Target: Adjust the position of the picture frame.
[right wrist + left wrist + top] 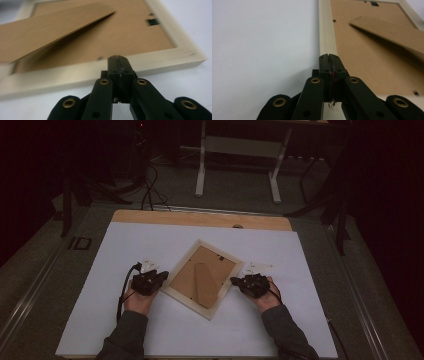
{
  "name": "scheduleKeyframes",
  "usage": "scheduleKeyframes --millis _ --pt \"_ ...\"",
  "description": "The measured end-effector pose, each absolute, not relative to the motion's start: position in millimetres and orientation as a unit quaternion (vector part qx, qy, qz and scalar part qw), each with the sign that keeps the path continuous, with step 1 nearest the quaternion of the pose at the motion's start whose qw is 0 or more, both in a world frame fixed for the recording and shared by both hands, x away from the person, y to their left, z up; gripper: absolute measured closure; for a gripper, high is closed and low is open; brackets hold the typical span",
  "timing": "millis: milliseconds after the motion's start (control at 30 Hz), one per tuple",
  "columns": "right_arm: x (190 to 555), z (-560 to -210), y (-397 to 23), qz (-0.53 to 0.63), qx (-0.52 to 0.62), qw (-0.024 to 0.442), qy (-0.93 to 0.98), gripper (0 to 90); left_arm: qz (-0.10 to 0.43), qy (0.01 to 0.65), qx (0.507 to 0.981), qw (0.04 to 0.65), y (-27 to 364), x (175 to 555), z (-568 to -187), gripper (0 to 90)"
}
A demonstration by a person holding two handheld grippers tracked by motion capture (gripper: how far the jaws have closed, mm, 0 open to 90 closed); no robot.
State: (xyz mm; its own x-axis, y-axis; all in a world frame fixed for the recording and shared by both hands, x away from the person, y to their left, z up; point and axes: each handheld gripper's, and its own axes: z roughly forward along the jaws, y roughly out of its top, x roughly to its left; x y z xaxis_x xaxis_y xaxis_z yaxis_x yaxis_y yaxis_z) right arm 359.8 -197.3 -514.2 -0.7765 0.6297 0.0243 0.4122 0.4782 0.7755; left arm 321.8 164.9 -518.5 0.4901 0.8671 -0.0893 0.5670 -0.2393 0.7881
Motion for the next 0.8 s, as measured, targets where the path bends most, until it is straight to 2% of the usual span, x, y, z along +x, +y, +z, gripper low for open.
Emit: scheduleKeyframes --millis 267,400,800 --pt "394.2 -506.2 -198.0 0.425 0.352 0.146 0.821 89.7 0.166 0.472 0.764 0.408 171.1 294.6 -524.1 90.0" --pt "414.3 -506.5 -199.3 0.425 0.387 0.15 0.805 89.7 0.166 0.452 0.783 0.395 165.9 284.2 -526.8 90.0" --pt "440.3 -517.6 -208.4 0.386 0.443 0.168 0.792 89.8 0.152 0.437 0.806 0.369 160.9 269.8 -538.2 90.0"
